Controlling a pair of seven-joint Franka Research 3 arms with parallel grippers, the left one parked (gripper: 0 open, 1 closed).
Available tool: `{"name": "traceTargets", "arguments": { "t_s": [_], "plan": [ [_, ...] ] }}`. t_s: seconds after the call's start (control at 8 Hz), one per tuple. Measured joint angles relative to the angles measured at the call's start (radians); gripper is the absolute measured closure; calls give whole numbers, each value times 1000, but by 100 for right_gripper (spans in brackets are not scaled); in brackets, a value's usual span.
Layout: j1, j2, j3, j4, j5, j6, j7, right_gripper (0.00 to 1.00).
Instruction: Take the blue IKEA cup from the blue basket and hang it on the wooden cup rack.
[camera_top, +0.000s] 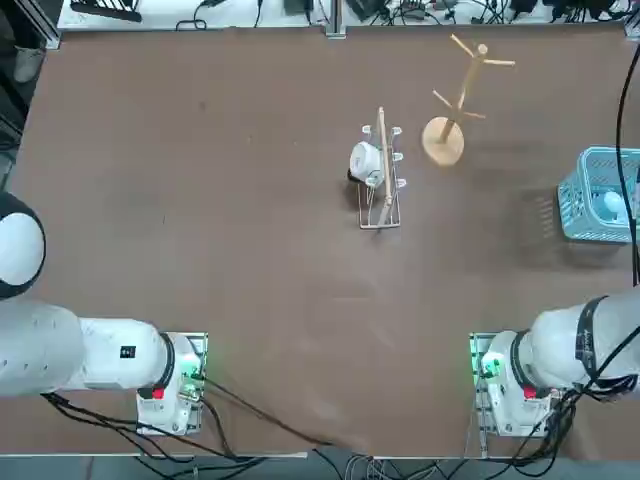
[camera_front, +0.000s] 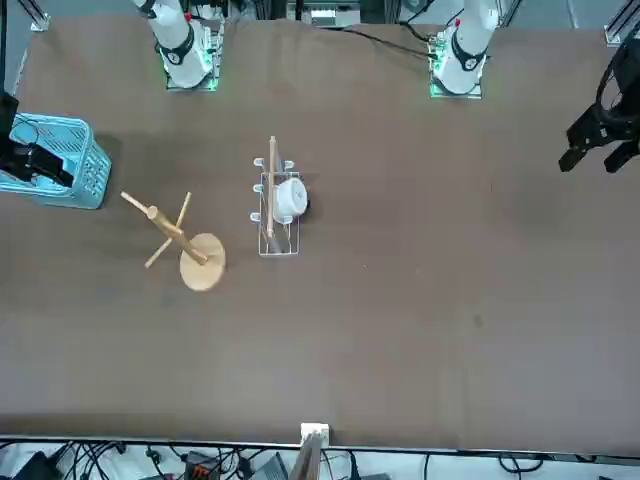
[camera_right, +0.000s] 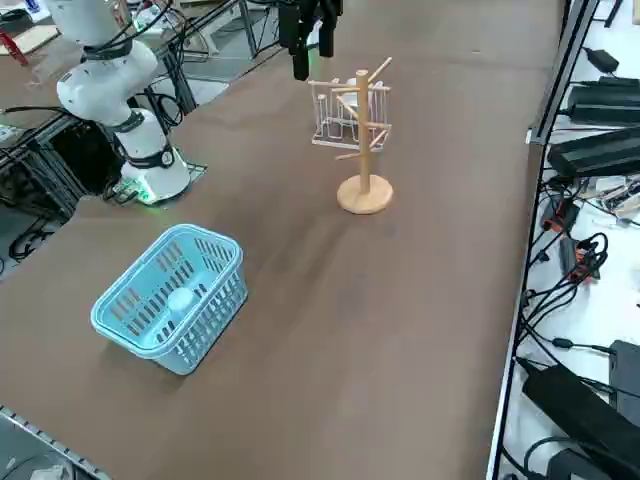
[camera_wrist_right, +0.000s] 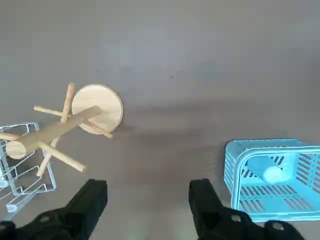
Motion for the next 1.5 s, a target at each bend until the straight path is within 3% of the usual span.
{"name": "traceTargets", "arguments": {
  "t_s": [0.75,1.0,1.25,1.5],
  "plan": [
    [-11,23,-8,-44,-2,-16,-51,0],
    [-101,34,-18,-124,-6,8,-128,0],
    [-201,7,-26,-244,-15,138,-227,0],
    [-297,-99,-26,-472,-30,357,-384,0]
  ]
}}
